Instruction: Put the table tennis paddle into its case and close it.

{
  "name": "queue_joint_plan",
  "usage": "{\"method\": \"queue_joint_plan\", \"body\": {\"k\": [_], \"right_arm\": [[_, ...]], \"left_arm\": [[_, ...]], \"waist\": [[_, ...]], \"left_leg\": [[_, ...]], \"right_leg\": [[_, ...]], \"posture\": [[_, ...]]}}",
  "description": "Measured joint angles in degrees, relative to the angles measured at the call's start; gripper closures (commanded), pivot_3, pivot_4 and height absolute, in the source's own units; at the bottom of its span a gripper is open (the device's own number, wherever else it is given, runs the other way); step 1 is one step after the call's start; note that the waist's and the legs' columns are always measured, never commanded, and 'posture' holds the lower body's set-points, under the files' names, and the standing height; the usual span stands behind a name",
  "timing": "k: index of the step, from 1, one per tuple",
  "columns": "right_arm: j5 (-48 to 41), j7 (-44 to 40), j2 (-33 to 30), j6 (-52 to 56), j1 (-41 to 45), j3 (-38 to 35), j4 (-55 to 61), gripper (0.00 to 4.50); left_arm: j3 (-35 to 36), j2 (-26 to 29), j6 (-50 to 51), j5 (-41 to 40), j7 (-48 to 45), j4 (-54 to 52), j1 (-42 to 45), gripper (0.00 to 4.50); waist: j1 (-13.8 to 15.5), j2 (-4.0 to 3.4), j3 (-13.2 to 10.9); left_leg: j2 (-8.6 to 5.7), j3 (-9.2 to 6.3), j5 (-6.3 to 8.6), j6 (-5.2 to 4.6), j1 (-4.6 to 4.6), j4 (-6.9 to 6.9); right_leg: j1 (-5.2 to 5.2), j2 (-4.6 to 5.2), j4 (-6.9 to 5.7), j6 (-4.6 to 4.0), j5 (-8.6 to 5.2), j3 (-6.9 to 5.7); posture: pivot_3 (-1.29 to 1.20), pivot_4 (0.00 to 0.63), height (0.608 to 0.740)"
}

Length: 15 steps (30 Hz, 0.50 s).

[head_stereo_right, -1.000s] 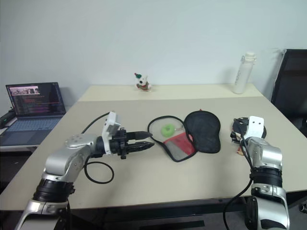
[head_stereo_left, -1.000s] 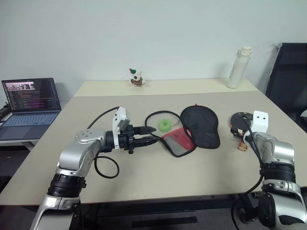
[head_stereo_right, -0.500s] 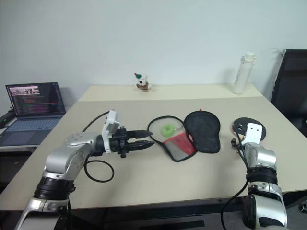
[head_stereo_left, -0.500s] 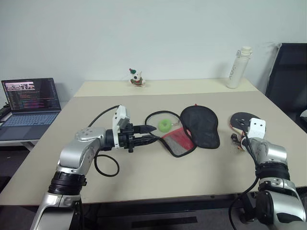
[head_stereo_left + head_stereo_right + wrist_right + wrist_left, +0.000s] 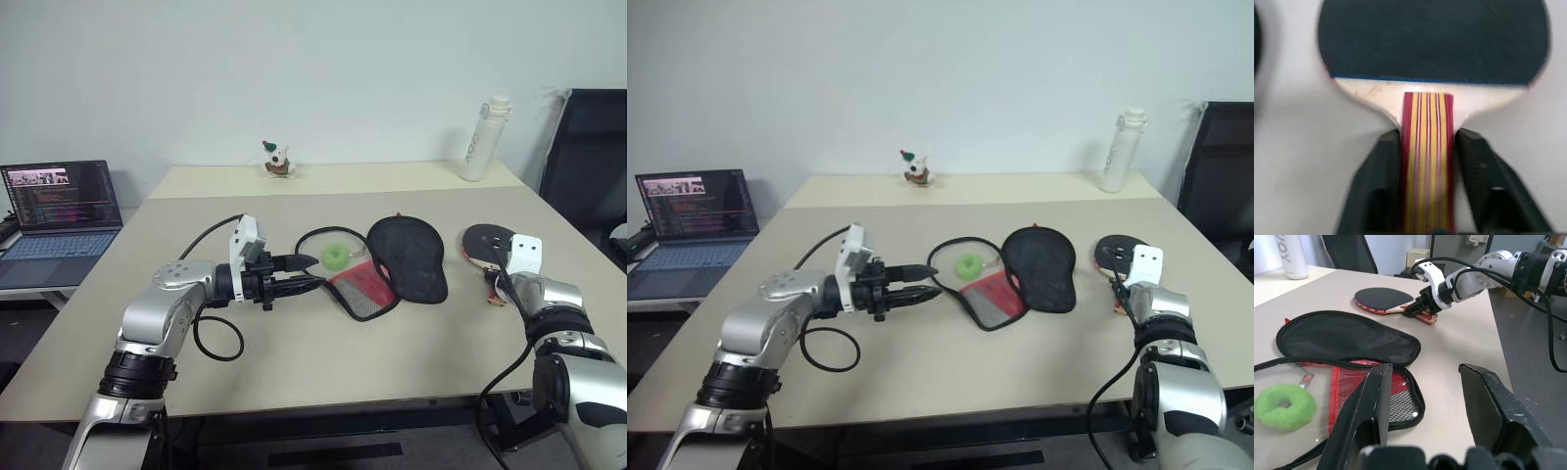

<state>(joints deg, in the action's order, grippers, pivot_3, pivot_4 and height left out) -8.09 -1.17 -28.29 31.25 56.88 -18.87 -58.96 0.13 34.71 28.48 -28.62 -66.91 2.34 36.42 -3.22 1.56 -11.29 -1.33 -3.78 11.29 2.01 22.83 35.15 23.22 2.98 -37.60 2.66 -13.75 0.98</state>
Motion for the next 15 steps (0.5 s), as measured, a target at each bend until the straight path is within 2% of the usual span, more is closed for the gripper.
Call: {"method": "queue_joint_plan", "body": {"k": [6, 15], "right_arm": [[0.0, -0.1, 0.4, -0.6, -0.8, 0.4, 2.1, 3.41], [-5.7, 0.0, 8.7, 17.4, -6.3, 1.0, 38.7, 3.41]], "left_arm": [[0.0, 0.2, 0.0, 0.0, 0.1, -0.3, -0.9, 2.13], [0.1, 0.9, 0.3, 0.0, 0.6, -1.8, -2.4, 2.13]], "waist": [[0.0, -0.02, 0.0], [-0.3, -0.10, -0.1]], "left_leg": [[0.00, 0.03, -0.01, -0.01, 0.04, 0.02], [0.09, -0.10, 0.00, 0.00, 0.14, -0.24]], "right_leg": [[0.05, 0.04, 0.01, 0.07, 0.04, 0.04], [0.35, -0.02, -0.16, -0.11, 0.03, -0.07]], "posture": [[0.00, 0.150, 0.740], [0.00, 0.150, 0.740]]}}
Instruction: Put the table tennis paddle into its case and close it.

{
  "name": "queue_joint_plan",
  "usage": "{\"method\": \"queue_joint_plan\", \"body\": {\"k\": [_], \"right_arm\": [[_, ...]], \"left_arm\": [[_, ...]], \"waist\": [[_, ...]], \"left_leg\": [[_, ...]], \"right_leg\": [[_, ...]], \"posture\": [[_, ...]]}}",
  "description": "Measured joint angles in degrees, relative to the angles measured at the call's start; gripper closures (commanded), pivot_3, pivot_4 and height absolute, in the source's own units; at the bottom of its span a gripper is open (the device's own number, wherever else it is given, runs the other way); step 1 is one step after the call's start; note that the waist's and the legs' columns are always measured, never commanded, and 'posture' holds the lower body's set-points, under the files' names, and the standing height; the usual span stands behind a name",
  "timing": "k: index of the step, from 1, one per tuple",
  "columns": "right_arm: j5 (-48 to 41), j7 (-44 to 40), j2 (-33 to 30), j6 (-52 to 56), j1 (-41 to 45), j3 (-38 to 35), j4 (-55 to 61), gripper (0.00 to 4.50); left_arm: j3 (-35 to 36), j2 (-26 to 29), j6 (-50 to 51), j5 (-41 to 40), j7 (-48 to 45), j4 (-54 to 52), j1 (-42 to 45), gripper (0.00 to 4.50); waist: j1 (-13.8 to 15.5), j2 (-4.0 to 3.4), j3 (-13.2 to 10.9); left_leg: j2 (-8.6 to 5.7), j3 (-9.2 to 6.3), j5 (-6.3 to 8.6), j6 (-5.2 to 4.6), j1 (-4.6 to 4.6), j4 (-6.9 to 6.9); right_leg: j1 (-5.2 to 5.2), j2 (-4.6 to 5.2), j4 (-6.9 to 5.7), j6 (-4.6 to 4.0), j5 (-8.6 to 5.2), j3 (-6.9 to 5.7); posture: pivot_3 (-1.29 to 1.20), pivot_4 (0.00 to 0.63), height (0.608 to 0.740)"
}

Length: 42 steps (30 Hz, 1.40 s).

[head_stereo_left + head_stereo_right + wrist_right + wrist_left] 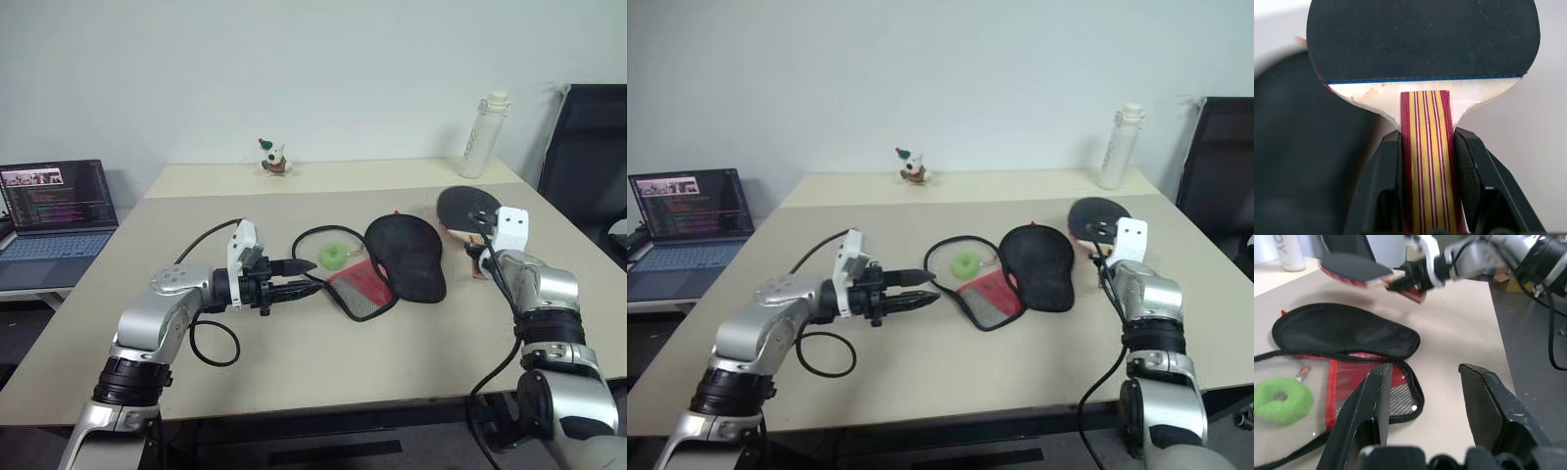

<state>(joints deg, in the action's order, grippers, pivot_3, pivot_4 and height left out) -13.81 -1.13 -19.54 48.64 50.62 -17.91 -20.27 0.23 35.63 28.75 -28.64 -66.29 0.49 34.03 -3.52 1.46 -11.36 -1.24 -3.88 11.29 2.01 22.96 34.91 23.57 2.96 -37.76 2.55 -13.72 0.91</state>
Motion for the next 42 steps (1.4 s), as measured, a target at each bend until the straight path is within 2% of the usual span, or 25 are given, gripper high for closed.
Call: {"method": "queue_joint_plan", "body": {"k": [4, 7, 12, 19, 26, 28, 30, 36, 42], "right_arm": [[-2.3, 1.5, 6.3, 7.2, -1.9, 1.3, 9.1, 3.41], [-2.8, 2.2, 9.2, 8.5, -3.1, 2.8, 9.8, 3.41], [-1.7, 2.1, 9.8, 7.2, -3.3, 5.8, 6.9, 3.41], [1.1, 1.1, 9.5, 0.2, -1.9, 7.3, -3.5, 3.41], [1.8, 0.0, 9.1, -2.6, -1.4, 7.8, -7.1, 3.41], [1.8, 0.0, 9.1, -2.7, -1.4, 7.8, -7.2, 2.68], [1.8, 0.0, 9.0, -2.8, -1.4, 7.8, -7.2, 2.14], [1.8, -0.4, 8.8, -2.2, -2.3, 8.2, -3.9, 0.01], [-2.6, -9.7, 3.7, 9.4, -9.7, 13.7, 17.6, 0.01]], "left_arm": [[0.0, 0.0, 0.1, 0.0, 0.4, -0.1, 0.0, 2.13], [0.0, 0.0, 0.1, -0.1, 0.5, -0.1, 0.0, 2.13], [0.0, 0.0, 0.1, -0.1, 0.6, -0.2, 0.0, 2.13], [0.0, -0.1, 0.1, -0.1, 0.7, -0.5, -0.1, 2.13], [0.0, -0.1, 0.8, -0.1, 0.8, -0.9, -0.6, 2.13], [0.0, -0.1, 0.8, -0.1, 0.8, -0.9, -0.8, 2.13], [0.0, -0.1, 0.8, -0.1, 0.8, -0.9, -0.8, 2.13], [0.0, -0.1, 0.5, 0.3, 1.2, -0.8, -0.9, 2.13], [-0.1, -0.8, -3.7, 5.2, 6.1, 4.2, -0.3, 2.13]], "waist": [[0.4, 0.00, 0.0], [0.4, 0.00, 0.0], [0.6, 0.00, 0.0], [0.4, 0.00, 0.0], [0.4, 0.00, 0.0], [0.4, 0.00, 0.0], [0.4, 0.00, 0.0], [0.4, 0.00, 0.0], [0.7, 0.00, 0.0]], "left_leg": [[-0.01, -0.05, 0.00, 0.00, 0.00, 0.04], [-0.02, -0.03, -0.01, 0.00, 0.01, 0.06], [-0.03, -0.02, 0.00, 0.00, 0.05, 0.05], [-0.04, 0.00, -0.01, 0.00, 0.03, 0.05], [-0.04, -0.01, 0.00, 0.00, 0.03, 0.05], [-0.04, -0.01, 0.00, 0.00, 0.03, 0.05], [-0.04, -0.01, 0.00, 0.00, 0.03, 0.05], [-0.04, -0.02, 0.00, 0.00, 0.02, 0.05], [-0.03, -0.08, 0.00, 0.00, 0.04, 0.05]], "right_leg": [[-0.02, 0.01, -0.03, 0.05, -0.04, -0.02], [-0.03, 0.07, -0.01, 0.05, -0.04, 0.00], [-0.02, 0.09, 0.06, 0.01, -0.01, -0.01], [-0.02, 0.05, 0.04, 0.01, -0.02, -0.02], [-0.02, 0.05, 0.04, 0.01, -0.01, -0.01], [-0.02, 0.05, 0.04, 0.01, -0.02, -0.02], [-0.02, 0.05, 0.04, 0.02, -0.02, -0.01], [-0.02, 0.05, 0.03, 0.03, -0.03, -0.01], [-0.03, 0.06, 0.05, 0.08, -0.06, -0.06]], "posture": [[0.00, 0.150, 0.740], [0.00, 0.150, 0.740], [0.00, 0.150, 0.740], [0.00, 0.150, 0.740], [0.00, 0.150, 0.740], [0.00, 0.150, 0.740], [0.00, 0.150, 0.740], [0.00, 0.150, 0.740], [0.00, 0.150, 0.740]]}}
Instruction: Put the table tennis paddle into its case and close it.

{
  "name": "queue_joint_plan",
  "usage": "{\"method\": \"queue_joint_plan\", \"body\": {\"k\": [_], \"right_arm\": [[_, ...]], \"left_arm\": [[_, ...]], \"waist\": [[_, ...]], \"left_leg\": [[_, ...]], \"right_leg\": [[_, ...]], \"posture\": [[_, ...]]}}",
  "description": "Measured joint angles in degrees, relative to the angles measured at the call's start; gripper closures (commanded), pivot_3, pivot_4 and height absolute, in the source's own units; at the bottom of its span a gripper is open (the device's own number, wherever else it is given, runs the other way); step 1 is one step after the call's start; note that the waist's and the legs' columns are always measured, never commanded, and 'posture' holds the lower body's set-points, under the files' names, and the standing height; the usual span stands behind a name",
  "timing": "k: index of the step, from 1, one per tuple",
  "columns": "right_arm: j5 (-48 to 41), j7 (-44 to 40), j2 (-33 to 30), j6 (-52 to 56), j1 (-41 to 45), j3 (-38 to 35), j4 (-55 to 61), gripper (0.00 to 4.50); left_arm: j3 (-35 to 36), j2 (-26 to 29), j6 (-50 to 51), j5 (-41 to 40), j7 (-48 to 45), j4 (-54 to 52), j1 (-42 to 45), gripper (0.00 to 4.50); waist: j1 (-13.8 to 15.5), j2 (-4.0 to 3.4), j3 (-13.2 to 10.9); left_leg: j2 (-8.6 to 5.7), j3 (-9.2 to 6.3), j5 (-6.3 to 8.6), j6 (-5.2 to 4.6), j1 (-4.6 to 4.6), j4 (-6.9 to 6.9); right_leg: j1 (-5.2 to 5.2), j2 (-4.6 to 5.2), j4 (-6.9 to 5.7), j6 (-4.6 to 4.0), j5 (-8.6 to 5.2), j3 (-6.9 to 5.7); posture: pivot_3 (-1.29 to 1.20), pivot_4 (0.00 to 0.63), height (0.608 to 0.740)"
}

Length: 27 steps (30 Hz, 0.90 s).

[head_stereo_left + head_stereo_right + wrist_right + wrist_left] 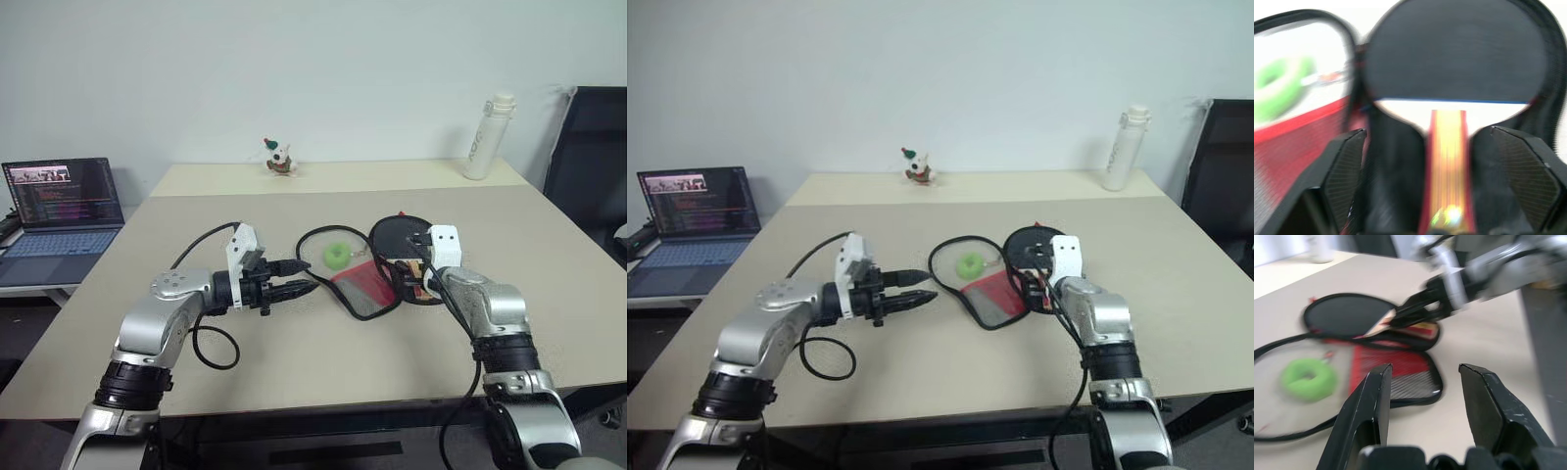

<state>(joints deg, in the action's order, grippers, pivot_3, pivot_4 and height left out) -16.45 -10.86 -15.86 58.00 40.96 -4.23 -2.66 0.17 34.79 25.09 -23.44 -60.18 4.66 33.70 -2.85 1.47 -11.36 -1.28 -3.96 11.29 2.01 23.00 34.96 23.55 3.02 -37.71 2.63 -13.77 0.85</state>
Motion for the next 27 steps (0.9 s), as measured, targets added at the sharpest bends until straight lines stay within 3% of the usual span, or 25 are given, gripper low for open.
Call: {"method": "queue_joint_plan", "body": {"k": [4, 6, 12, 27], "right_arm": [[-10.1, -9.3, -5.0, 9.3, -3.5, -0.3, 16.5, 0.01], [-14.2, -12.4, -7.5, 12.1, -3.7, -1.6, 22.1, 0.00], [-20.6, -17.2, -15.4, 15.9, -5.9, -5.5, 28.8, 0.00], [-21.8, -16.1, -17.9, 14.8, -8.4, -6.0, 29.3, 0.00]], "left_arm": [[-0.1, -0.4, -2.9, 3.4, 2.1, 4.7, 0.3, 2.13], [-0.6, -0.5, -3.5, 4.6, 2.2, 6.8, 0.6, 2.51], [-3.4, -1.5, -6.7, 10.6, 4.5, 18.9, 3.3, 4.48], [-6.0, -16.2, -22.4, 19.2, 11.0, 51.7, 19.2, 4.48]], "waist": [[0.0, 0.00, 0.0], [0.1, 0.01, 0.0], [0.7, 0.04, 0.0], [1.2, 0.11, 0.0]], "left_leg": [[0.02, -0.03, 0.00, 0.00, -0.01, 0.01], [0.01, -0.07, 0.00, 0.00, -0.02, 0.03], [-0.02, -0.09, 0.00, 0.00, 0.00, 0.06], [-0.12, -0.18, 0.01, 0.00, 0.23, 0.09]], "right_leg": [[-0.01, 0.00, 0.00, 0.01, -0.01, -0.03], [-0.05, 0.00, 0.03, 0.01, -0.01, -0.07], [-0.12, 0.00, 0.13, 0.01, -0.01, -0.13], [-0.14, 0.02, 0.48, 0.10, 0.05, -0.31]], "posture": [[0.00, 0.150, 0.740], [0.00, 0.150, 0.740], [0.00, 0.150, 0.740], [0.00, 0.150, 0.740]]}}
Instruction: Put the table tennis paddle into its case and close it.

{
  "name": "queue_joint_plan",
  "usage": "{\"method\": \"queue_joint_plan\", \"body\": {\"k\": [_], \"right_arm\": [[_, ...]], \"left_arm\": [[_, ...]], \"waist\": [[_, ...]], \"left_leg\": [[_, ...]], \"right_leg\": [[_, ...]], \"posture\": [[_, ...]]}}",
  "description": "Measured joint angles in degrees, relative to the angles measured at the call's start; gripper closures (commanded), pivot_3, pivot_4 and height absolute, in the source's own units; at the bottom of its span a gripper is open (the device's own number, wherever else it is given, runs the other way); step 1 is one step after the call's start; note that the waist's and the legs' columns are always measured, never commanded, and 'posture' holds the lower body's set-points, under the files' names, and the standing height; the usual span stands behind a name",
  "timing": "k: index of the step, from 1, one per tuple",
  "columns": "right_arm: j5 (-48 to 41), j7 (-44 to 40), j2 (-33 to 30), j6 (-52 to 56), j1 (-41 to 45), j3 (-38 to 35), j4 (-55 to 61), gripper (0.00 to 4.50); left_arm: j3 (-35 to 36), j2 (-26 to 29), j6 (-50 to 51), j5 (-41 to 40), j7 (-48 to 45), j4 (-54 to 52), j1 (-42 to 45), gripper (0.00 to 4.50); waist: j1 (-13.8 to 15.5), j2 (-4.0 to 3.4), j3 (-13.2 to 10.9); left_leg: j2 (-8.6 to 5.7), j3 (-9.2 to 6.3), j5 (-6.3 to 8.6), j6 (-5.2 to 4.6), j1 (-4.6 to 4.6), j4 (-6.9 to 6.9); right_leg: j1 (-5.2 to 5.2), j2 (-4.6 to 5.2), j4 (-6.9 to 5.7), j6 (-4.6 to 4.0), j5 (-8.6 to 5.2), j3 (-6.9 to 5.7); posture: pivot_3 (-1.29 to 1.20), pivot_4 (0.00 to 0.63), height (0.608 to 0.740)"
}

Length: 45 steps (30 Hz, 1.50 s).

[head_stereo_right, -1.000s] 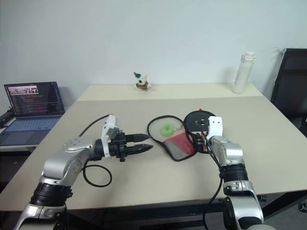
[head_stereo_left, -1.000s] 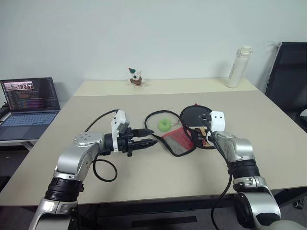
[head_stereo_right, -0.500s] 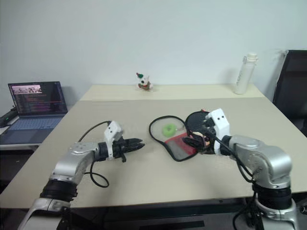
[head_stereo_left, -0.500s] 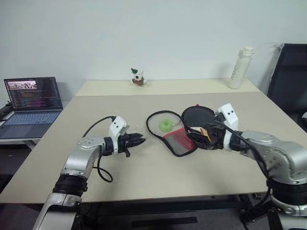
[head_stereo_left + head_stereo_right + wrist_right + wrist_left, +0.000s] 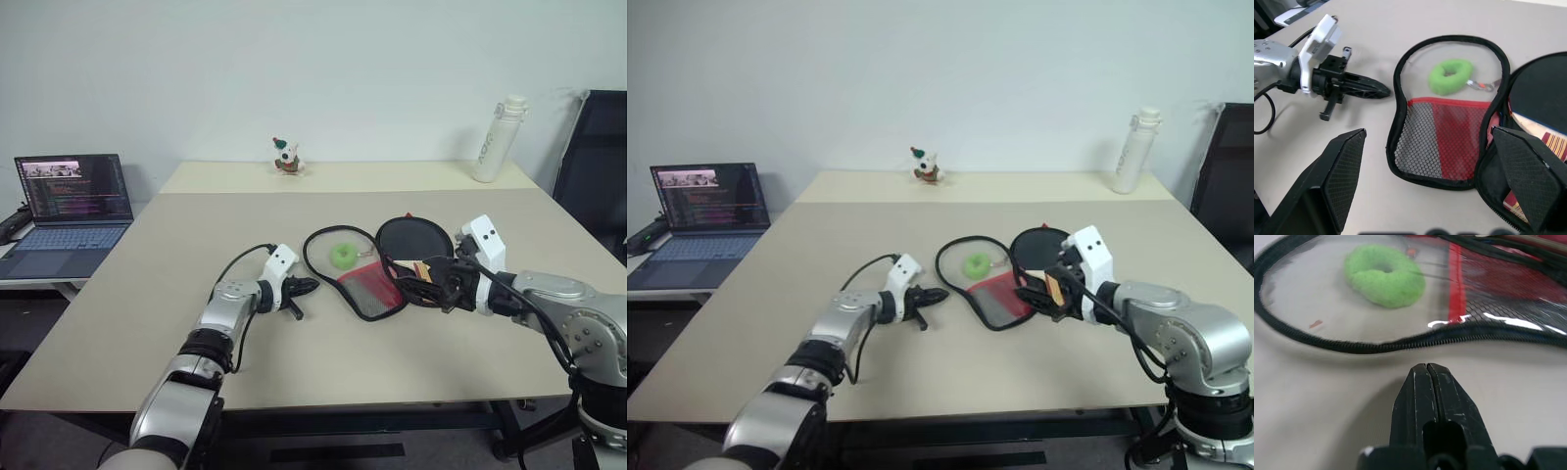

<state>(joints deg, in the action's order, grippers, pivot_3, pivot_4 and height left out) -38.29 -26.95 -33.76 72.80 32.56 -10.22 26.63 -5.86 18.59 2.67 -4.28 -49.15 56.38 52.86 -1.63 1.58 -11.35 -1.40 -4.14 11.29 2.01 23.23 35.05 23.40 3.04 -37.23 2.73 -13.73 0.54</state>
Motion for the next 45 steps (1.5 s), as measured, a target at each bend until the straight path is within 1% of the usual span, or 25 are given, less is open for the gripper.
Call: {"method": "queue_joint_plan", "body": {"k": [4, 8, 13, 20, 23, 25, 30, 35, 38, 40, 41, 45], "right_arm": [[0.0, 0.9, -0.1, 0.0, -0.5, -0.5, 0.0, 0.00], [0.0, 1.6, -1.3, 0.0, -1.0, -2.8, -0.3, 0.00], [-0.1, 2.1, -3.0, 0.0, -1.3, -6.3, -1.1, 0.00], [-0.1, 2.4, -5.4, 0.3, -2.6, -9.4, -1.3, 0.00], [0.0, 2.7, -7.1, 0.4, -3.2, -10.2, -1.6, 0.00], [0.1, 3.1, -7.5, 0.4, -3.5, -10.4, -1.7, 0.00], [1.3, 3.7, -7.9, -0.3, -4.0, -10.3, -4.4, 0.00], [3.9, 3.7, -7.2, -4.7, -1.9, -7.3, -10.6, 0.00], [6.2, 3.3, -6.4, -8.3, 0.7, -4.8, -17.0, 0.00], [8.3, 2.5, -5.1, -11.7, 4.2, -2.0, -23.0, 0.00], [9.4, 2.0, -4.3, -13.5, 6.0, -0.8, -26.4, 0.00], [14.8, 1.5, -1.7, -22.6, 12.0, 2.6, -41.7, 0.00]], "left_arm": [[0.9, -1.8, -2.2, 0.5, 1.1, 6.3, 3.0, 4.48], [1.7, -3.4, -4.1, 1.1, 2.0, 11.2, 6.0, 4.48], [2.5, -6.5, -5.7, 1.2, 1.4, 12.6, 10.7, 4.48], [5.1, -13.5, -7.1, 0.5, 0.2, 13.8, 20.9, 4.48], [6.9, -17.7, -8.5, 0.4, 4.2, 16.2, 25.7, 4.48], [7.9, -19.0, -9.4, 0.2, 6.1, 16.3, 28.3, 4.48], [8.6, -18.3, -11.0, 0.4, 5.4, 16.4, 28.3, 4.48], [8.7, -13.4, -11.9, 0.1, -1.7, 15.3, 22.3, 4.48], [9.1, -10.5, -10.9, -1.2, -7.5, 11.8, 18.1, 4.48], [9.2, -7.7, -8.4, -2.8, -11.9, 5.7, 14.6, 4.48], [9.4, -6.2, -6.8, -3.7, -13.2, 2.3, 12.6, 4.48], [10.6, -0.8, 1.0, -7.0, -14.3, -11.6, 5.0, 4.48]], "waist": [[0.0, 0.01, 0.0], [0.1, 0.02, 0.0], [0.2, 0.06, 0.0], [0.2, 0.08, 0.0], [0.2, 0.11, -0.1], [-0.1, 0.10, -0.1], [-0.3, 0.08, -0.1], [-0.6, 0.06, -0.1], [-0.4, 0.05, -0.1], [-0.4, 0.04, -0.1], [-0.6, 0.04, -0.1], [-0.8, 0.04, -0.1]], "left_leg": [[-0.01, -0.03, 0.00, 0.00, 0.05, 0.00], [-0.03, -0.12, 0.00, 0.00, 0.17, 0.04], [-0.07, -0.17, 0.00, 0.00, 0.26, 0.08], [-0.11, -0.18, 0.00, 0.00, 0.33, 0.08], [-0.12, -0.19, 0.00, 0.00, 0.37, 0.11], [-0.11, -0.16, 0.01, 0.00, 0.35, 0.10], [-0.04, -0.11, 0.00, 0.00, 0.19, 0.08], [-0.04, 0.02, 0.00, 0.00, 0.12, 0.08], [-0.03, 0.01, -0.01, 0.00, 0.15, 0.08], [-0.04, 0.05, 0.00, 0.00, 0.17, 0.08], [-0.02, 0.08, 0.00, 0.00, 0.15, 0.09], [0.00, 0.06, -0.01, 0.00, 0.13, 0.08]], "right_leg": [[0.00, 0.00, 0.05, 0.04, 0.02, -0.03], [0.01, 0.01, 0.12, 0.08, 0.05, -0.12], [0.01, 0.03, 0.18, 0.10, 0.06, -0.18], [0.04, 0.03, 0.22, 0.11, 0.06, -0.20], [0.06, 0.04, 0.22, 0.12, 0.06, -0.21], [0.06, 0.04, 0.22, 0.14, 0.06, -0.17], [0.06, -0.03, 0.09, 0.14, 0.06, -0.12], [0.06, -0.04, 0.02, 0.13, 0.07, 0.03], [0.07, -0.04, 0.05, 0.11, 0.08, 0.02], [0.10, -0.02, 0.04, 0.03, 0.13, 0.09], [0.10, -0.04, 0.04, -0.15, 0.24, 0.12], [0.11, -0.04, 0.02, -0.18, 0.25, 0.11]], "posture": [[0.00, 0.150, 0.740], [0.00, 0.150, 0.740], [0.00, 0.150, 0.740], [0.00, 0.150, 0.740], [0.00, 0.150, 0.740], [0.00, 0.150, 0.740], [0.00, 0.150, 0.740], [0.00, 0.150, 0.740], [0.00, 0.150, 0.740], [0.00, 0.150, 0.740], [0.00, 0.150, 0.740], [0.00, 0.150, 0.740]]}}
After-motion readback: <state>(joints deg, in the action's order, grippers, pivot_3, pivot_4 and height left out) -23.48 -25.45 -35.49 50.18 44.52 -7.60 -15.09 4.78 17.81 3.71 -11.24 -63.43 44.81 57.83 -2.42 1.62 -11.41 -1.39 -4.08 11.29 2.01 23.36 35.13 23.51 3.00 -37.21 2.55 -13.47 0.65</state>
